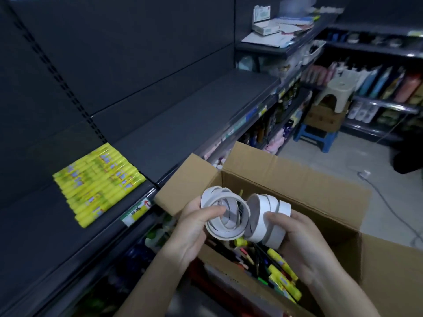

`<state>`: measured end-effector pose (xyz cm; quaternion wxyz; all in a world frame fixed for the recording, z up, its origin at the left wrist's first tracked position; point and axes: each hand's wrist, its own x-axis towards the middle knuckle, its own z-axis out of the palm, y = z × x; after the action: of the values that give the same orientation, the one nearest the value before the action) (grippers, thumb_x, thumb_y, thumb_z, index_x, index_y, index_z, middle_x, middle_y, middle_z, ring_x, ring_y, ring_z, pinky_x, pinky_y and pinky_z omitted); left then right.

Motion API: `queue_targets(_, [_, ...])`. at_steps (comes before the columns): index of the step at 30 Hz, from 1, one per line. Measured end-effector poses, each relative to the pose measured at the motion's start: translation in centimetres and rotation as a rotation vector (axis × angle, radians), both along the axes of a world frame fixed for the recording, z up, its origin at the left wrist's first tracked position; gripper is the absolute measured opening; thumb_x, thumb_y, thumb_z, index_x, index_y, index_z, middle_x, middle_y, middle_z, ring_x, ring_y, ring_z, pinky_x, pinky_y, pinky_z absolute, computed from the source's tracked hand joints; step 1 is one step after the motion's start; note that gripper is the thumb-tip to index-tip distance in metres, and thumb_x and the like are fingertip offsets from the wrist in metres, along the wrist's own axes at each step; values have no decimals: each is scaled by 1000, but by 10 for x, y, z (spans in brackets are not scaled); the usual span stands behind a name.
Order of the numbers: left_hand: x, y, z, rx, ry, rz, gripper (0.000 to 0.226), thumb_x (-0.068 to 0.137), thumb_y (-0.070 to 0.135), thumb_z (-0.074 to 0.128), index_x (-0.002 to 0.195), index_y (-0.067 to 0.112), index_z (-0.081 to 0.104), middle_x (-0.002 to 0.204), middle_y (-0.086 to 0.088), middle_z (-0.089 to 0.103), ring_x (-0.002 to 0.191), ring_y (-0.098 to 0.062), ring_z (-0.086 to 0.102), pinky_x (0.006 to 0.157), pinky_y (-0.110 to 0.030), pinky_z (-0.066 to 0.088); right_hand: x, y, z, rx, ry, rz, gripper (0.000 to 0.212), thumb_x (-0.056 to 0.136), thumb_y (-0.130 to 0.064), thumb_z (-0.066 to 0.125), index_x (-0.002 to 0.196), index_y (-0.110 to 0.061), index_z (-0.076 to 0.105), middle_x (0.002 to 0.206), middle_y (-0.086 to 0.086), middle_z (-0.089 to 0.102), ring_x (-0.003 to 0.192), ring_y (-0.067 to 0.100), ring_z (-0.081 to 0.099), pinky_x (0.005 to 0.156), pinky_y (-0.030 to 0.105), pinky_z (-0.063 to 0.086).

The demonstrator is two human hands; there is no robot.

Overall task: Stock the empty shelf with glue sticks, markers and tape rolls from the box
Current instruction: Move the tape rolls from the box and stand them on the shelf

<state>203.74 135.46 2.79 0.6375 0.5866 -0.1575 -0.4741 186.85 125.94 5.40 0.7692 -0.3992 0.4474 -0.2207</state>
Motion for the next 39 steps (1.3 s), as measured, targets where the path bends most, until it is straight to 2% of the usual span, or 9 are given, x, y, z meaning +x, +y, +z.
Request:
queue_targets(6, [9, 60, 35, -191, -41, 172, 37, 72, 6, 64, 109, 5, 67, 99, -17, 70, 89, -26, 67, 77, -34, 54, 28, 50, 35, -79, -123, 100, 23, 87, -12, 61, 107, -4, 67, 104, 19, 71, 97, 36, 64, 95, 57, 45])
queue_targets(10, [23, 120, 51, -253, -77, 289, 35, 71, 8, 65, 106, 6, 66, 96, -13, 71, 88, -24, 67, 78, -32, 54, 54, 98, 49, -94, -200, 189, 24, 89, -10, 58, 111, -5, 66, 108, 17, 70, 99, 35, 65, 89, 50, 49])
queue_targets(15, [32, 207, 57, -257, -95, 412, 31, 71, 7, 66, 102, 11, 70, 97, -13, 72, 87, -24, 69, 73, -33, 56, 84, 177, 53, -51, -271, 277, 24, 89, 1, 52, 109, 4, 65, 105, 24, 69, 93, 35, 65, 89, 49, 49])
queue_targets(22, [38, 333, 40, -191, -90, 640, 39, 69, 9, 69, 107, 5, 66, 100, -17, 71, 90, -29, 66, 79, -40, 48, 119, 281, 31, -21, -259, 460, 23, 85, -1, 57, 105, 0, 69, 100, 23, 71, 89, 34, 66, 77, 43, 53])
queue_targets(26, [38, 405, 32, -196, -100, 742, 40, 71, 7, 68, 111, 5, 65, 105, -18, 70, 96, -28, 67, 83, -38, 51, 134, 342, 22, -2, -240, 608, 42, 71, -14, 66, 109, 1, 67, 102, 23, 70, 89, 36, 64, 74, 44, 50])
queue_targets(31, [34, 480, 24, -217, -120, 875, 34, 74, 8, 65, 107, 1, 66, 99, -17, 70, 88, -25, 67, 72, -31, 52, 156, 402, 17, 17, -222, 776, 45, 69, -13, 67, 111, 2, 66, 107, 22, 69, 95, 33, 65, 91, 47, 47])
queue_targets(34, [29, 518, 19, -172, -118, 964, 32, 75, 14, 64, 104, 1, 66, 93, -15, 68, 84, -27, 64, 72, -37, 46, 171, 431, 14, 13, -197, 891, 38, 74, -14, 67, 109, 0, 67, 101, 20, 71, 88, 32, 64, 74, 40, 50])
queue_targets(36, [26, 542, 15, -161, -105, 1022, 34, 76, 15, 64, 107, 0, 65, 95, -17, 67, 87, -29, 63, 72, -38, 46, 180, 451, 14, 15, -179, 960, 29, 78, -13, 65, 104, 0, 68, 89, 19, 68, 80, 32, 57, 63, 33, 41])
queue_targets(39, [26, 574, 11, -182, -59, 1152, 40, 76, 10, 66, 113, -4, 62, 103, -20, 67, 94, -31, 64, 76, -37, 52, 196, 481, 13, 17, -147, 1053, 37, 78, -17, 66, 110, 3, 64, 88, 21, 63, 74, 31, 49, 51, 25, 30])
